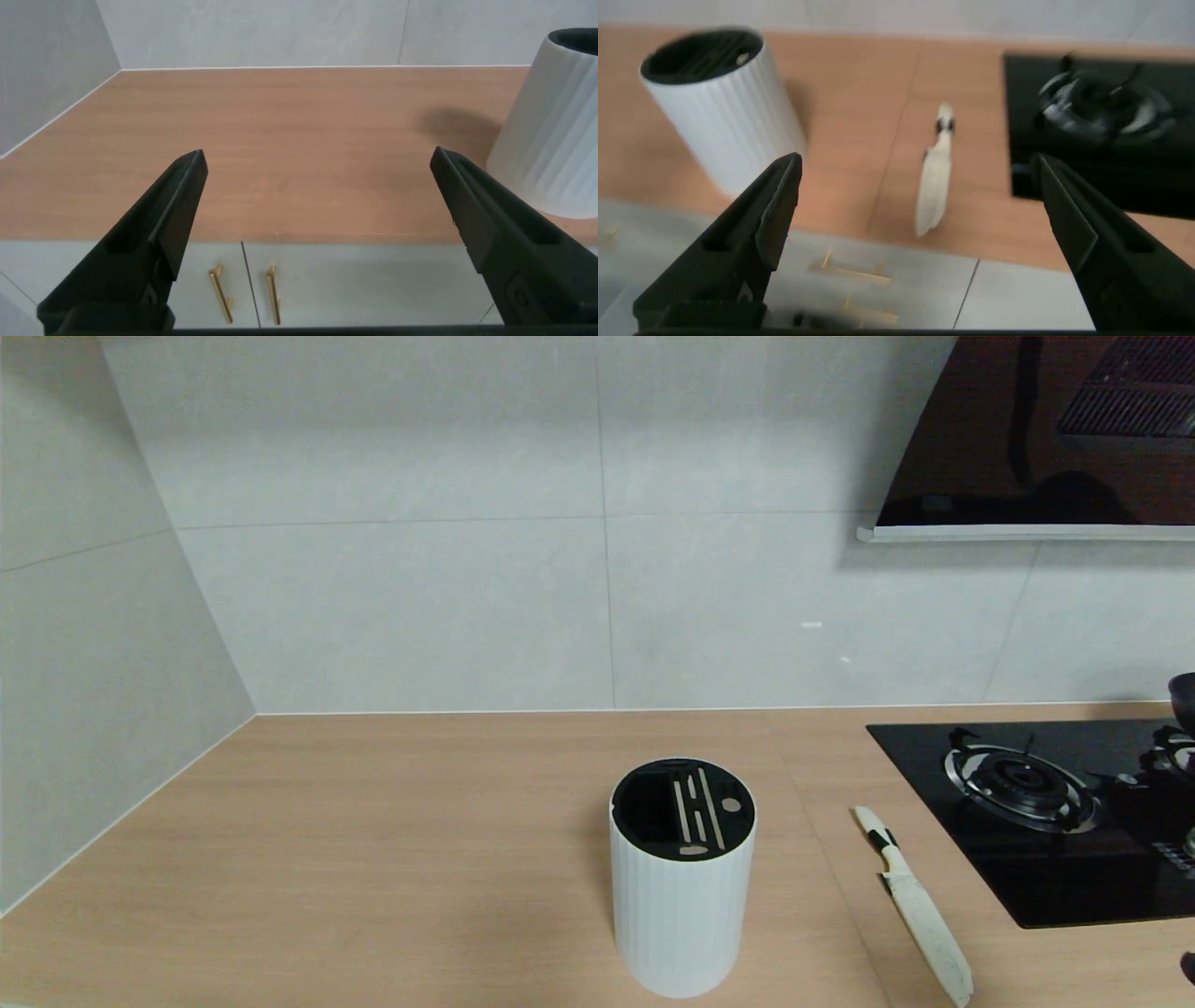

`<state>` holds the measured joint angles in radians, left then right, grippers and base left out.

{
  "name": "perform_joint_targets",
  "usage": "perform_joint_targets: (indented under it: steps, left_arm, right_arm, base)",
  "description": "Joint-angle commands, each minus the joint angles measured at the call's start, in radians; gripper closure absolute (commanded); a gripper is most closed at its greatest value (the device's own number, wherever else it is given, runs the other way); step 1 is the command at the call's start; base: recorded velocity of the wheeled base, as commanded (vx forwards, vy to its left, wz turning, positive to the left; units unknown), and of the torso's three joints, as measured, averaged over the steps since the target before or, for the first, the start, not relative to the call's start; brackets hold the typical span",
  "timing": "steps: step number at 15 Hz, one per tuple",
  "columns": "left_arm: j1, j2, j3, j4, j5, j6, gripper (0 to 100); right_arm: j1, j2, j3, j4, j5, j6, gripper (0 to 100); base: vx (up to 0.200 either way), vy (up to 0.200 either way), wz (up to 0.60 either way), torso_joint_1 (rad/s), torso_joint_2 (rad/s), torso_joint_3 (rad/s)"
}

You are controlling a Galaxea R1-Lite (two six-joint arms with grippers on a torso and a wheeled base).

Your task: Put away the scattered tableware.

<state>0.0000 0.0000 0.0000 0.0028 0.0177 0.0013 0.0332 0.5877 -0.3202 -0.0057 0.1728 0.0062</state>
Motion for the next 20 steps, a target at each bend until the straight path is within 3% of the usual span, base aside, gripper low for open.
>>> perform_joint_targets:
  steps: [1,2,4,14,15,17,20]
  left_arm:
    - [0.000,0.000,0.000,-0.001,0.001,0.000,0]
    - [0.000,0.000,0.000,-0.001,0.001,0.000,0]
    - [0.000,0.000,0.000,0.000,0.001,0.000,0]
    - [0.000,0.000,0.000,0.000,0.001,0.000,0]
    - [0.000,0.000,0.000,0.000,0.001,0.000,0]
    - [0.000,0.000,0.000,0.000,0.001,0.000,0]
    - [0.000,0.000,0.000,0.000,0.001,0.000,0]
  right_arm:
    - [0.053,0.359,-0.142,-0.011,0.017,0.003,0]
    - [0.053,0.359,-0.142,-0.011,0.017,0.003,0]
    - [0.086,0.597,-0.195,-0.049,0.013,0.012,0]
    - [0.097,1.258,-0.177,-0.448,-0.113,0.017,0]
    - [0.097,1.298,-0.175,-0.502,-0.133,0.021,0]
    - [0.099,1.462,-0.143,-0.751,-0.184,0.078,0]
    - [0.094,1.586,-0.125,-0.922,-0.217,0.080,0]
  base:
    - [0.000,0.000,0.00,0.000,0.00,0.000]
    - [0.000,0.000,0.00,0.000,0.00,0.000]
    - [0.000,0.000,0.00,0.000,0.00,0.000]
    - [0.000,0.000,0.00,0.000,0.00,0.000]
    - [0.000,0.000,0.00,0.000,0.00,0.000]
    - [0.000,0.000,0.00,0.000,0.00,0.000]
    - [0.000,0.000,0.00,0.000,0.00,0.000]
